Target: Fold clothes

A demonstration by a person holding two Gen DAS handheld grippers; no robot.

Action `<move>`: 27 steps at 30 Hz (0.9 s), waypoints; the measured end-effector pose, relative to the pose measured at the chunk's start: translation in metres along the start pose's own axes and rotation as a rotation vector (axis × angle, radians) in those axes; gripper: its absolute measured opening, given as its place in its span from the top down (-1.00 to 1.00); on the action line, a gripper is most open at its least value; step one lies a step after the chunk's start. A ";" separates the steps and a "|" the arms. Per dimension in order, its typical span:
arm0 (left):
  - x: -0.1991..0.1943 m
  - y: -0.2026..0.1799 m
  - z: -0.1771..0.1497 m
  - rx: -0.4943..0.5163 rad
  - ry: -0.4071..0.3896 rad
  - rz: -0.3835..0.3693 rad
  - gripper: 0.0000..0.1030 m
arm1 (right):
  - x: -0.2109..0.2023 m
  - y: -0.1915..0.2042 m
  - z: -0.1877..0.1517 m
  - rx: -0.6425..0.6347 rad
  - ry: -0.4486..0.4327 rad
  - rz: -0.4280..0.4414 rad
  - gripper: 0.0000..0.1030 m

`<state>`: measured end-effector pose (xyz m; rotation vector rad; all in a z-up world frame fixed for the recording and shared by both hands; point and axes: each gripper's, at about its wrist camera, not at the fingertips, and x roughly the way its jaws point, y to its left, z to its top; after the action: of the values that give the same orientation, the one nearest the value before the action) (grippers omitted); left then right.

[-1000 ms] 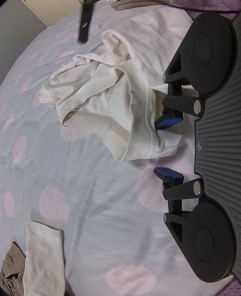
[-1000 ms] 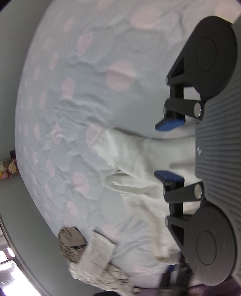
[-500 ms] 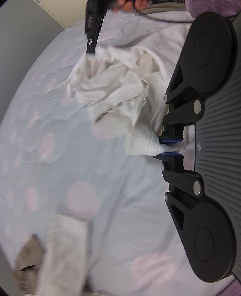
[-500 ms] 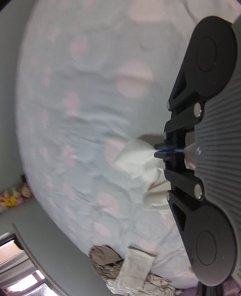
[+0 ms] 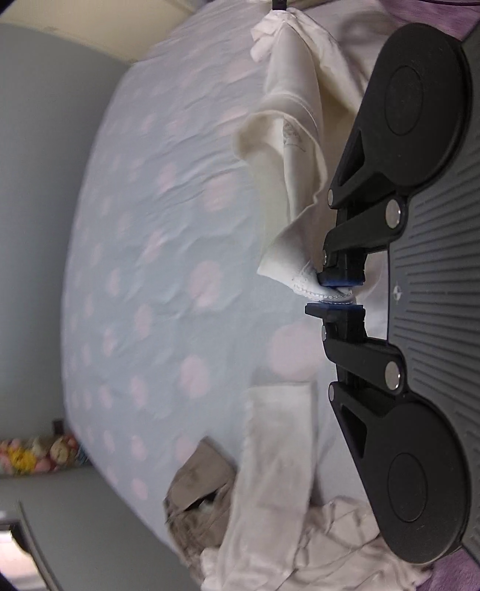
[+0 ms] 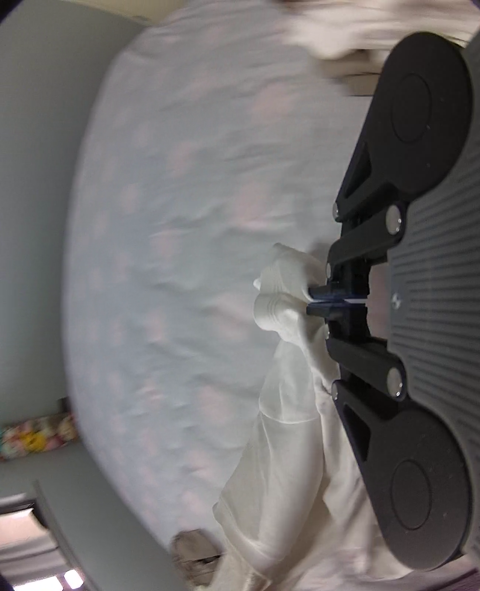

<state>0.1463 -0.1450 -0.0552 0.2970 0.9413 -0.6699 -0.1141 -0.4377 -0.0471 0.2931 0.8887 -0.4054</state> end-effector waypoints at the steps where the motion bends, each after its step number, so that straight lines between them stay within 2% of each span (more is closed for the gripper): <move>1: 0.007 -0.007 -0.010 0.031 0.025 0.001 0.88 | 0.005 -0.003 -0.015 0.014 0.035 -0.006 0.96; 5: 0.028 -0.021 -0.044 0.110 0.119 0.017 0.89 | 0.022 -0.011 -0.066 0.079 0.177 0.014 0.96; 6: 0.033 -0.024 -0.053 0.129 0.142 0.021 0.89 | 0.024 -0.009 -0.072 0.077 0.195 0.023 0.96; 8: 0.038 -0.018 -0.061 0.106 0.162 0.021 0.88 | 0.025 -0.004 -0.078 0.063 0.215 0.034 0.95; 11: 0.044 -0.008 -0.073 0.061 0.187 0.020 0.88 | 0.015 0.001 -0.068 0.011 0.196 0.022 0.82; 14: 0.045 -0.006 -0.076 0.032 0.180 0.019 0.88 | 0.001 0.006 -0.053 -0.064 0.155 -0.004 0.69; 16: 0.047 -0.006 -0.077 0.017 0.175 0.022 0.87 | -0.006 0.012 -0.040 -0.132 0.122 -0.009 0.40; 17: 0.048 -0.007 -0.077 0.008 0.175 0.025 0.87 | -0.008 0.016 -0.033 -0.168 0.106 -0.007 0.36; 21: 0.055 -0.009 -0.078 0.013 0.188 0.034 0.87 | 0.005 0.036 -0.009 -0.288 0.083 0.053 0.29; 27: 0.062 -0.006 -0.076 0.038 0.202 0.014 0.86 | 0.060 0.087 0.012 -0.534 0.126 0.174 0.30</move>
<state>0.1184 -0.1350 -0.1490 0.4101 1.1191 -0.6539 -0.0322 -0.3789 -0.0806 -0.0984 1.0504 0.0203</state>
